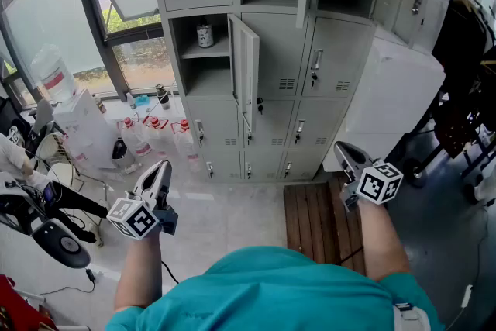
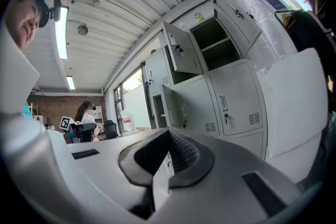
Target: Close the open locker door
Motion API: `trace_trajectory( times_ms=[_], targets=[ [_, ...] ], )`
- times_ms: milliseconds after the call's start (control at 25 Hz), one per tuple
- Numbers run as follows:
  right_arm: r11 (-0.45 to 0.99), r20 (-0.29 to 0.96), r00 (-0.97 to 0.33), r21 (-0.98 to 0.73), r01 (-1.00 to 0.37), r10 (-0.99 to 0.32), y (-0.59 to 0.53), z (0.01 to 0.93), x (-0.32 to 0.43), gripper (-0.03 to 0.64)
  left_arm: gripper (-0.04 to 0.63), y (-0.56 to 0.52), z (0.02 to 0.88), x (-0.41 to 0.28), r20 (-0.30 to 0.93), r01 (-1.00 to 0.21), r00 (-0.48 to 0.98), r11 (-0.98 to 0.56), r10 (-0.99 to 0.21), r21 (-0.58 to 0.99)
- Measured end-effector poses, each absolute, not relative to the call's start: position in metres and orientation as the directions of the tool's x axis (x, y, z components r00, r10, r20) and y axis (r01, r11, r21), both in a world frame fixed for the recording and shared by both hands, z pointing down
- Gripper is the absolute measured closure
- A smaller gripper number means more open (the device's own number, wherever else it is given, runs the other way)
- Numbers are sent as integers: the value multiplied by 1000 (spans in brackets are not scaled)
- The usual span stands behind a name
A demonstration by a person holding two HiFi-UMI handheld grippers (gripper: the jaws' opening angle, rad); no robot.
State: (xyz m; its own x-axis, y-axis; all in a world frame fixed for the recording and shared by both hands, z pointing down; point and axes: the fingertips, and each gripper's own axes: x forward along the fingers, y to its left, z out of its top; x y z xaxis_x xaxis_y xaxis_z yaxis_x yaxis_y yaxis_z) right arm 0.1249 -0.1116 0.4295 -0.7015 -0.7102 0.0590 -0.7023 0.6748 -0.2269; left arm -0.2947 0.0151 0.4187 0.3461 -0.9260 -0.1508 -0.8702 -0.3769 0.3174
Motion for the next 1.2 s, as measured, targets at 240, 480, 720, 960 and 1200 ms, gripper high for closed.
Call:
trace_trajectory(
  times_ms=[240,480,720,960,1200],
  targets=[
    [672,59,-700,-235,-702,-711,-102,429,135,627,595,23,416,-285,-145,-868,352,-380,-925,319],
    [669,50,-695,-233,-706,-717,-97,428,147,627,595,26,415,-273,-145,-865,361,-389,-921,316],
    [662,26,-690,-258,-704,-723,-102,424,164,627,595,25,409,-256,-143,-871,360,-387,-922,303],
    [674,26,-698,-235,-700,-716,-114,423,190,627,595,13,398,-226,-145,-877,354,-382,-924,290],
    [712,32,-731,-203,-672,-681,-132,413,215,627,595,-5,377,-181,-152,-881,352,-382,-923,279]
  ],
)
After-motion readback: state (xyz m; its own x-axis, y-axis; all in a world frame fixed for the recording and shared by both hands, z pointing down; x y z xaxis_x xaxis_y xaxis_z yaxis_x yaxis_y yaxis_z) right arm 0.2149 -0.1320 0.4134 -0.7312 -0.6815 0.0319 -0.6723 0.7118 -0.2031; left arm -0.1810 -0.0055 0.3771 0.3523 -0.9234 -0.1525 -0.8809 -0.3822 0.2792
